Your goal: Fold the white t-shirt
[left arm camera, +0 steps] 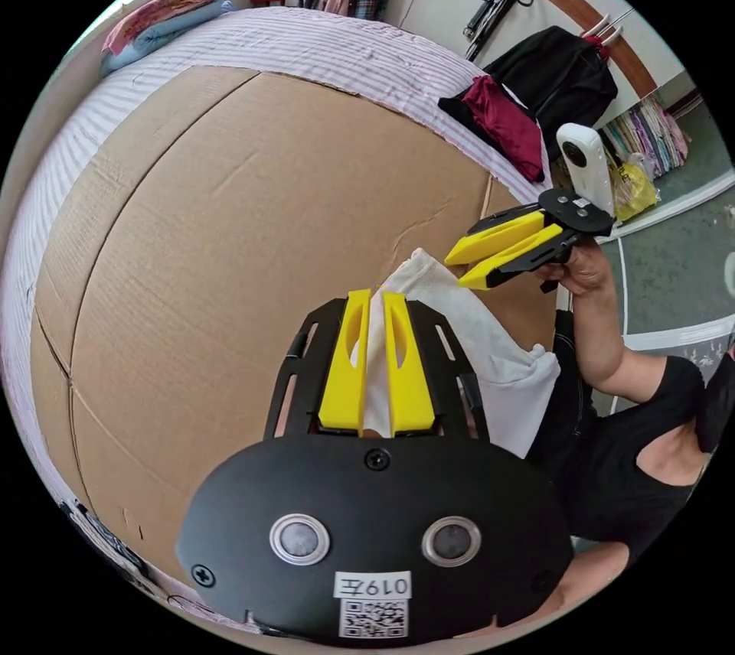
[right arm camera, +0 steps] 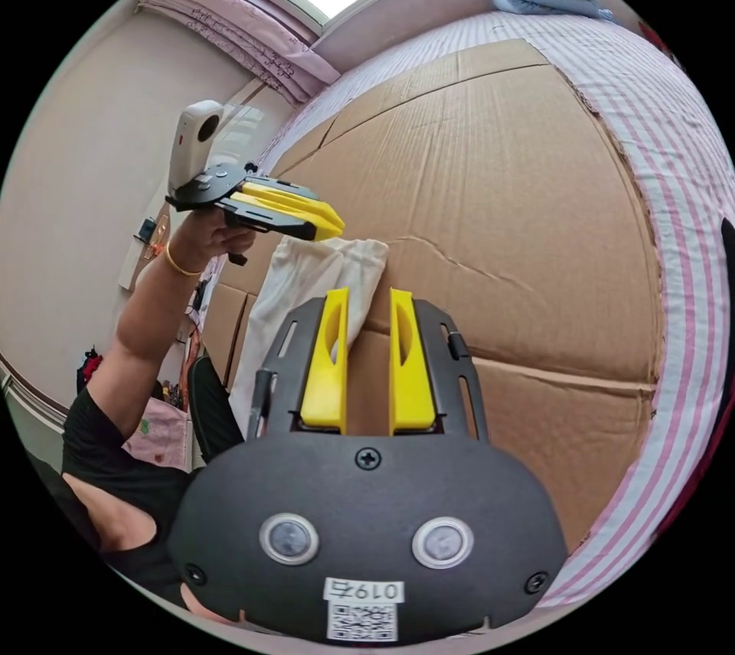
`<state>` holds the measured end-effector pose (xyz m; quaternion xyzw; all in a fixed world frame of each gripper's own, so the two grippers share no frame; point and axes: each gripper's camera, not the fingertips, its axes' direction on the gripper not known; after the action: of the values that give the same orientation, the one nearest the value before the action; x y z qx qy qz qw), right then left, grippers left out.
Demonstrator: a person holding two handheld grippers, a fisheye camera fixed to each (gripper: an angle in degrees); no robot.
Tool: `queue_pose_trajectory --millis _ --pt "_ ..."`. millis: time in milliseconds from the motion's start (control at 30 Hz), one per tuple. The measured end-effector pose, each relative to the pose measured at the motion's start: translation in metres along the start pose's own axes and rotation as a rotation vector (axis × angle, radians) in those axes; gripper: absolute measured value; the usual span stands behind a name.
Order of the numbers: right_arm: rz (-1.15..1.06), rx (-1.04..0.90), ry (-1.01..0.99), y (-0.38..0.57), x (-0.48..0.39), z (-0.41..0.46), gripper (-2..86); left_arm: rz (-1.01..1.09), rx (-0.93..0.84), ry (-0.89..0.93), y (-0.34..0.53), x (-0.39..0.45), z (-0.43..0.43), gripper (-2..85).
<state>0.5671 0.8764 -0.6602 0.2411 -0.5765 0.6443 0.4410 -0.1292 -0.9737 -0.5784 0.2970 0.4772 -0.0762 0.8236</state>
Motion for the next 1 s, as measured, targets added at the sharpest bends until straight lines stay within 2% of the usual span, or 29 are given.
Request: queue_pose_trajectory --millis 100,200,400,633,733,833,900,1000 --pt "-0.005 0.000 0.002 0.000 -0.006 -0.002 8.4 0.017 -0.059 -0.084 0.007 0.009 0.012 0.9" --pt "-0.016 -0.008 0.003 0.001 -0.012 -0.002 8.1 0.030 -0.069 -0.091 0.014 0.015 0.018 0.9" --pt "-0.034 -0.024 0.042 0.005 -0.025 -0.005 1.9 0.012 -0.039 -0.164 0.032 0.024 0.020 0.7" --pt "-0.017 0.012 0.034 0.018 -0.031 -0.028 6.1 -0.056 -0.024 -0.148 0.063 0.035 0.034 0.5" --pt "-0.009 0.067 0.026 0.031 -0.033 -0.055 6.3 -0.155 0.032 -0.150 0.082 0.033 0.030 0.6" --pt "-0.048 0.035 -0.005 0.045 -0.038 -0.076 4.9 -0.241 0.193 -0.167 0.109 0.044 0.012 0.7" --pt "-0.079 -0.013 -0.019 0.056 -0.041 -0.083 4.0 -0.154 0.344 -0.091 0.136 0.086 0.002 0.7" --pt "-0.162 -0.109 -0.107 0.076 -0.051 -0.092 4.0 0.025 0.402 -0.036 0.175 0.169 0.012 0.8"
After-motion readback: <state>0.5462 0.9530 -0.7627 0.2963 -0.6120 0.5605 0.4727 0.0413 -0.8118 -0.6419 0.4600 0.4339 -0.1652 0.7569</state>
